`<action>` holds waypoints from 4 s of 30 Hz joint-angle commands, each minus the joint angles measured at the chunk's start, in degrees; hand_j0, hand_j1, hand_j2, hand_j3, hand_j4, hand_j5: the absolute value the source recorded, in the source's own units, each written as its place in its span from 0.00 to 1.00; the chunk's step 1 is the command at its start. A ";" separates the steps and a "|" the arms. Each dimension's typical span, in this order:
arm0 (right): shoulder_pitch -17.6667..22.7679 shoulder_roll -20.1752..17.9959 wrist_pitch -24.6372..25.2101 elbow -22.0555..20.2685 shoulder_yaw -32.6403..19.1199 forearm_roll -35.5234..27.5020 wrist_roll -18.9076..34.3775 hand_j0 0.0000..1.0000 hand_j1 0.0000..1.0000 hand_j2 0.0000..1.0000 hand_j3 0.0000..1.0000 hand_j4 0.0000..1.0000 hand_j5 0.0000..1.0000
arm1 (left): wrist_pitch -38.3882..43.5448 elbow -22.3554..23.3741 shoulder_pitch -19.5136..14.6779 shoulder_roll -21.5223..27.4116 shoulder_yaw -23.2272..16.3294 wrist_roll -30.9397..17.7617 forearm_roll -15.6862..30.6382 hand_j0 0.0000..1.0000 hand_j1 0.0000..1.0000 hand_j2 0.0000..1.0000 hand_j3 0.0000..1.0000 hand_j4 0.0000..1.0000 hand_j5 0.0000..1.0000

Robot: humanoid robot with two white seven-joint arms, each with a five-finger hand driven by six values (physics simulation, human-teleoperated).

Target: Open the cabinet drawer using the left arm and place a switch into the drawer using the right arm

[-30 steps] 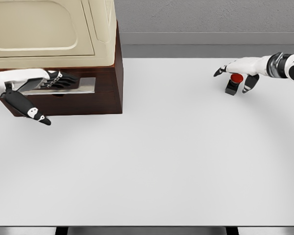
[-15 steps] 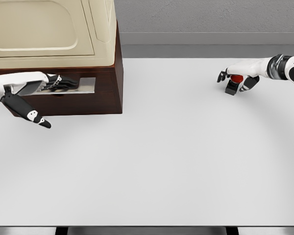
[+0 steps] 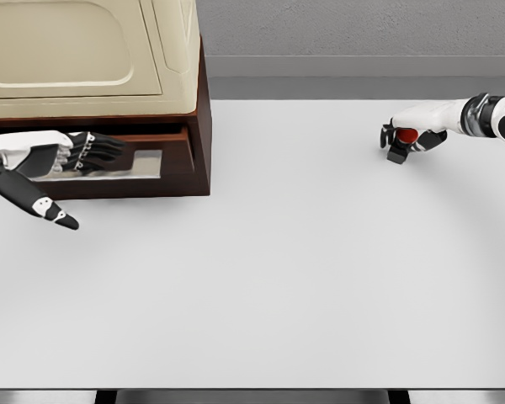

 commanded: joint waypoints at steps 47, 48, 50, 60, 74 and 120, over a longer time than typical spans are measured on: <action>-0.53 -6.63 -5.64 -38.65 5.94 -7.01 -0.01 0.44 0.44 0.44 0.44 0.44 0.44 | -0.87 0.87 3.52 2.06 -1.71 0.61 -4.39 1.00 1.00 1.00 1.00 1.00 1.00; -0.62 -6.72 -5.64 -39.09 5.94 -8.15 -0.01 0.44 0.44 0.44 0.44 0.44 0.44 | -0.87 0.87 3.78 2.06 -1.71 0.61 -4.39 1.00 1.00 1.00 1.00 1.00 1.00; -0.70 -6.81 -5.64 -40.06 5.94 -8.95 -0.01 0.44 0.44 0.44 0.44 0.44 0.44 | -0.87 0.87 3.87 1.97 -1.71 0.61 -4.39 1.00 1.00 1.00 1.00 1.00 1.00; -2.37 -6.45 -5.64 -41.90 7.26 -13.08 -0.01 0.44 0.44 0.44 0.44 0.44 0.44 | -0.96 0.87 4.66 1.53 -1.88 0.61 -5.36 1.00 1.00 1.00 1.00 1.00 1.00; -3.69 -6.02 -5.64 -46.03 9.64 -18.97 -0.01 0.44 0.44 0.44 0.44 0.44 0.44 | -0.87 0.87 7.21 1.36 -1.88 0.61 -5.27 1.00 1.00 1.00 1.00 1.00 1.00; -9.23 2.25 -2.02 -44.10 11.13 -21.34 -0.01 0.44 0.44 0.44 0.44 0.44 0.44 | -1.57 0.78 11.43 2.15 -1.44 0.61 -0.97 1.00 1.00 1.00 1.00 1.00 1.00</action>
